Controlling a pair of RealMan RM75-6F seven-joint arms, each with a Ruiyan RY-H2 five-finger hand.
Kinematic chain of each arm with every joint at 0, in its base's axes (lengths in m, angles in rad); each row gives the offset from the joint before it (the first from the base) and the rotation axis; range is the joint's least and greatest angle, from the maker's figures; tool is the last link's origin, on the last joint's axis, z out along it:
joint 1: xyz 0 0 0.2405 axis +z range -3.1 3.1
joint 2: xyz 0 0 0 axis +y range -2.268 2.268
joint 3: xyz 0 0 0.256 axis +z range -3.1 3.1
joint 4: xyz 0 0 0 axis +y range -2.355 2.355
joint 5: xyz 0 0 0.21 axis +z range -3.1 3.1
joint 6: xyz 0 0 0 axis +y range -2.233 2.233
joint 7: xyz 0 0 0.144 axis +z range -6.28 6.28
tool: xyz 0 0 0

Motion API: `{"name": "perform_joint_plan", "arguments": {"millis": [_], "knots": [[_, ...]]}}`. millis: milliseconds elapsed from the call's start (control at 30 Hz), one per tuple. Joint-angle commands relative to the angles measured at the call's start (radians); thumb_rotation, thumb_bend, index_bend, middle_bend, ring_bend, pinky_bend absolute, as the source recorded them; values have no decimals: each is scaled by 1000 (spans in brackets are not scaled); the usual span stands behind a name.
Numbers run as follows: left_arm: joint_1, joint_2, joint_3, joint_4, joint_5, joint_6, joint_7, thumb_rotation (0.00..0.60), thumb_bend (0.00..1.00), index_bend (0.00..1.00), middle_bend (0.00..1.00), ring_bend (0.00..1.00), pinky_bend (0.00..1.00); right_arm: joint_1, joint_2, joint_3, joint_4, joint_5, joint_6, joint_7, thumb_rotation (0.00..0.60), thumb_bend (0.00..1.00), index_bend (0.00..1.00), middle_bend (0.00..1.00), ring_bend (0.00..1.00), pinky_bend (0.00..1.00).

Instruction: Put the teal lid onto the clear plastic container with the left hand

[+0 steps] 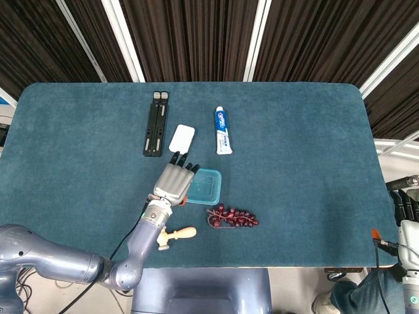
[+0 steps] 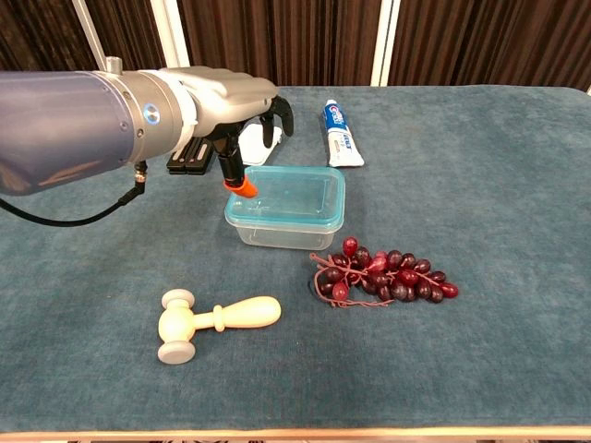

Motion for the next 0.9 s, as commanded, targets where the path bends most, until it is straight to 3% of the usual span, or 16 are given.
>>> {"name": "perform_joint_plan", "arguments": {"millis": [33, 200, 367, 900], "knots": [[28, 32, 47, 63, 159, -138, -112, 600, 290, 376, 400, 51, 0, 1, 0, 0, -2, 2, -3, 0, 600, 355, 0, 0, 0, 0], [69, 18, 61, 162, 335, -190, -274, 600, 384, 545, 465, 78, 0, -1, 1, 1, -2, 3, -1, 4, 600, 354, 0, 0, 0, 0], [90, -2, 66, 232, 403, -211, -349, 600, 391, 638, 485, 79, 0, 0, 1, 1, -4, 8, -6, 4, 600, 355, 0, 0, 0, 0], [114, -33, 72, 283, 432, -227, -362, 600, 524, 665, 513, 90, 0, -1, 3, 1, -9, 15, -12, 7, 600, 355, 0, 0, 0, 0]]}}
